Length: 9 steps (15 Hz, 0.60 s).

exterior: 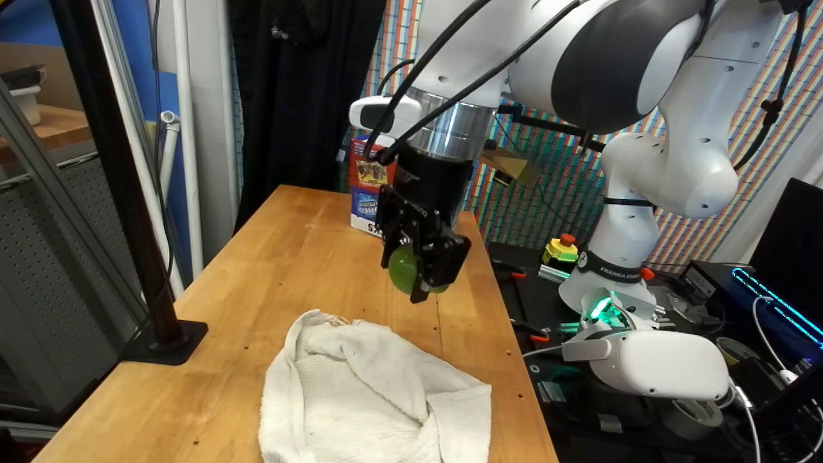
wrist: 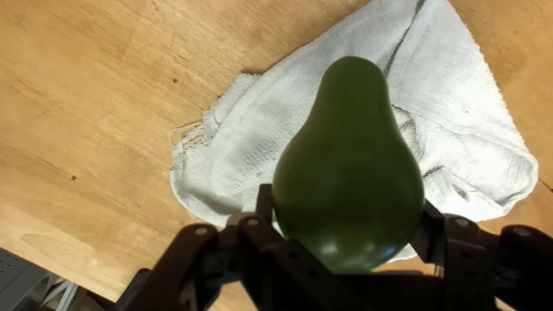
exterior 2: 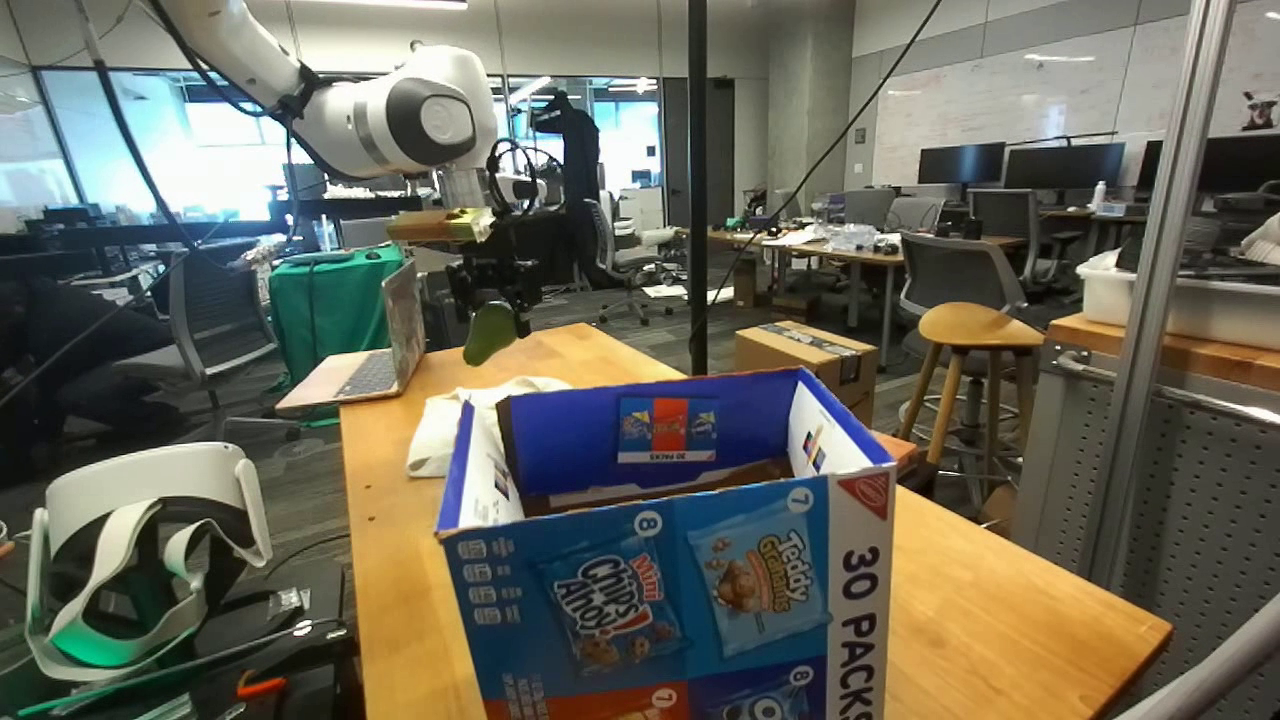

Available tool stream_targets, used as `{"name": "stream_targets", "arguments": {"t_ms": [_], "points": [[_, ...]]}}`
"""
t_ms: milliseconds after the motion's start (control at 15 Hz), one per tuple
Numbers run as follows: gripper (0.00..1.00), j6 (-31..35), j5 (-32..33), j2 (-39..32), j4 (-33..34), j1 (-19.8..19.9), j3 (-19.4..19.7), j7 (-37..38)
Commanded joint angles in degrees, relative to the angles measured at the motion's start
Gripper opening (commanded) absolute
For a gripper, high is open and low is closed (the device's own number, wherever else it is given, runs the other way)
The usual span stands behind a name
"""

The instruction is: Put the green object in the towel then put it in the box

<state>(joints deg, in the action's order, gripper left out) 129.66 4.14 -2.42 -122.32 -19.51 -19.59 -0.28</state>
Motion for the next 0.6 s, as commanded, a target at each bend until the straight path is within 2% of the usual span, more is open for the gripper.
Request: {"name": "stream_targets", "arguments": {"t_ms": [0,267,533], "points": [[0.46,-0.4,-0.1,-3.7,4.8,-1.8,-1.6,-2.2],[0.46,-0.6,-0.6,-7.5,8.5,-3.3,-3.0,-4.9],[0.46,-2.0,-1.3,-12.0,12.0,-3.2,-3.0,-8.4]]}}
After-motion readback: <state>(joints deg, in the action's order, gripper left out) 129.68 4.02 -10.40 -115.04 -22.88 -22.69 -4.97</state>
